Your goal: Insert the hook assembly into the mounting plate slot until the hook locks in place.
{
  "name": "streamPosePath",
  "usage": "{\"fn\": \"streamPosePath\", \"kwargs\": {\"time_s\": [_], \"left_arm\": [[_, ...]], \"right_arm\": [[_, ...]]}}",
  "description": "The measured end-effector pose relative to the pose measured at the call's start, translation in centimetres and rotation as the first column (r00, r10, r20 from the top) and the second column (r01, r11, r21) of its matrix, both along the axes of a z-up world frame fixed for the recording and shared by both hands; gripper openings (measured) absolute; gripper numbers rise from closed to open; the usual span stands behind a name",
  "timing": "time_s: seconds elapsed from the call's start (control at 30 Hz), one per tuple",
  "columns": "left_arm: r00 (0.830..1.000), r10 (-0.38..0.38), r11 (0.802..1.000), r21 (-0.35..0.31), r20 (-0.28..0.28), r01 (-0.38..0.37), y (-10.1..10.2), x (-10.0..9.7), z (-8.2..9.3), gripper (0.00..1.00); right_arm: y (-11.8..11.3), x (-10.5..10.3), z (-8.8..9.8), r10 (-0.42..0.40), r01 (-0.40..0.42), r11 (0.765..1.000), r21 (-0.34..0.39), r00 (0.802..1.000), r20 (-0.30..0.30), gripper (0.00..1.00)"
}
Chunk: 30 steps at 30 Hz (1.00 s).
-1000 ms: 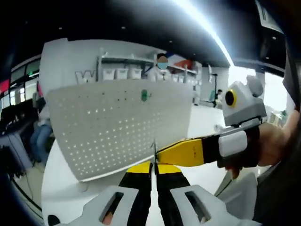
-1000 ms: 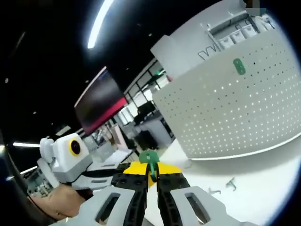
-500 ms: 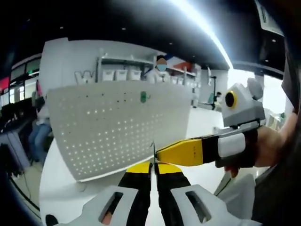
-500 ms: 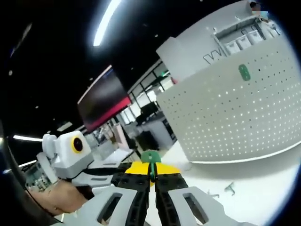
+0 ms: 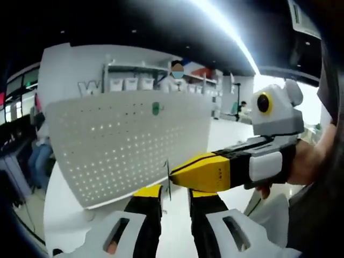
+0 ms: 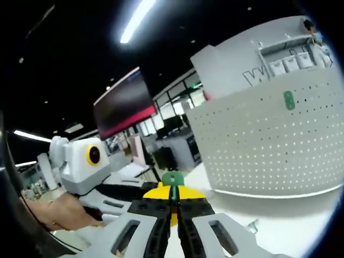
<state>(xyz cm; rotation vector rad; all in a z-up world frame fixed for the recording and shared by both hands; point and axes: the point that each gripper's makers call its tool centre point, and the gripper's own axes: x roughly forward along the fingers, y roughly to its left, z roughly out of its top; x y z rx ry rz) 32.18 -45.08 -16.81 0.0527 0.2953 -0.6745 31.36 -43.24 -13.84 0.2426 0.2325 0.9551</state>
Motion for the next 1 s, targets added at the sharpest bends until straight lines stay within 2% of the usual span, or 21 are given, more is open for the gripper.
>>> {"fn": "streamPosePath", "kwargs": {"time_s": [0.1,0.2,0.3,0.4,0.5,0.87,1.0], "left_arm": [[1.000,-0.002,1.000,-0.006,-0.005,0.002,-0.2,-0.1,0.0,0.33],[1.000,0.022,1.000,-0.007,-0.016,-0.022,0.0,0.2,-0.3,0.53],[0.999,0.020,1.000,-0.012,-0.032,-0.020,-0.2,0.2,-0.6,0.67],[0.999,0.022,1.000,-0.002,-0.049,-0.023,-0.1,0.0,-1.0,0.74],[0.998,0.031,0.999,-0.023,-0.057,-0.032,0.0,0.0,-1.1,0.85],[0.997,0.015,0.998,-0.058,-0.075,-0.019,-0.2,-0.2,-1.4,0.98],[0.999,0.009,0.998,-0.066,-0.054,-0.013,-0.4,-0.2,-1.3,1.00]], "right_arm": [[0.1,-0.1,0.2,0.009,-0.008,1.000,-0.022,1.000,0.027,0.00],[0.2,-0.2,0.3,0.018,-0.015,0.999,-0.048,0.998,0.053,0.00],[0.1,0.0,0.2,0.015,-0.012,0.998,-0.055,0.998,0.055,0.00],[-0.2,0.3,0.4,0.009,-0.005,0.998,-0.061,0.998,0.063,0.00],[-0.7,0.6,0.9,-0.014,0.016,1.000,-0.027,0.998,0.055,0.00],[-1.7,1.7,0.1,-0.049,0.054,0.996,-0.069,0.996,0.070,0.00],[-2.6,2.7,0.0,-0.086,0.095,0.992,-0.085,0.991,0.103,0.00]]}}
